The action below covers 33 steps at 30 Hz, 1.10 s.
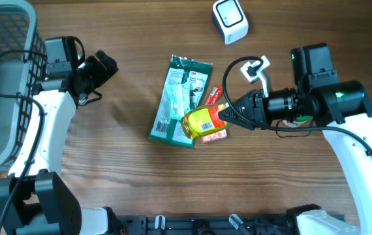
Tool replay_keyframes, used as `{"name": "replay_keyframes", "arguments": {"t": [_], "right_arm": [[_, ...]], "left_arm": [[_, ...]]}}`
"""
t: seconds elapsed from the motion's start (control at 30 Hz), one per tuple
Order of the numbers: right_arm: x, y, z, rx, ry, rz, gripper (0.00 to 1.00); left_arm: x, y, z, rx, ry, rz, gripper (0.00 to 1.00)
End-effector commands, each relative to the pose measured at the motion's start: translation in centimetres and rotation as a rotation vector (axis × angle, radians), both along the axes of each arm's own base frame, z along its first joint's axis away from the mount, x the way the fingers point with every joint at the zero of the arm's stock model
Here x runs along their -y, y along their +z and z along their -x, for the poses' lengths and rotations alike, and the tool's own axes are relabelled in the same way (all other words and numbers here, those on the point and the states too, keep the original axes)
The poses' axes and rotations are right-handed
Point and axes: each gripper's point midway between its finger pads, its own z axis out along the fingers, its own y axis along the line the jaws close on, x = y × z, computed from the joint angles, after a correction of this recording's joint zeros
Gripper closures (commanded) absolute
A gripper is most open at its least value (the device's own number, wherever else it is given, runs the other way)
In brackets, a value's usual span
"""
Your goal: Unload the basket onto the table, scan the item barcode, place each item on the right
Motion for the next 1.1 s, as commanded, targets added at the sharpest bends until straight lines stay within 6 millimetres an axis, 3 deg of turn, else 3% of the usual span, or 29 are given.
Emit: {"name": "replay_keyframes", "arguments": {"t": [0.0,0.17,0.3,0.43,0.5,0.57,0.8,1.07], "right_arm": [[-0.5,1.1,0.3,-0.001,0.026,-0.064,0.86],[-0.5,1.1,0.0,0.008,0.017,-0.056,0.86],[0.7,-1.0,-1.3,-0.024,-0.087,0.075,0.85],[5.8,-5.4,-4.5,-0.068,-0.401,0.419,0.86],[8.4,-6.5,-5.6,-0.091,-0.561,0.541,0.86],[9.6,-6.7,-6.0,-0.103,-0.638,0.585,0.86],[9.6,-7.2,-6.4,-0.110,-0.641,0.593,0.85],[9.2,-9.3,-8.2,-0.135,-0.628,0.613,0.85]], "left_arm": [[-0.3,0.0,-0.1,-0.001,0.016,-0.005,0.00],[-0.3,0.0,-0.1,-0.001,0.016,-0.005,0.00],[-0.3,0.0,-0.1,-0.001,0.016,-0.005,0.00],[-0.3,0.0,-0.1,-0.001,0.016,-0.005,0.00],[-0.3,0.0,-0.1,-0.001,0.016,-0.005,0.00],[-0.3,0.0,-0.1,-0.001,0.016,-0.005,0.00],[-0.3,0.0,-0.1,-0.001,0.016,-0.005,0.00],[-0.3,0.0,-0.1,-0.001,0.016,-0.005,0.00]]}}
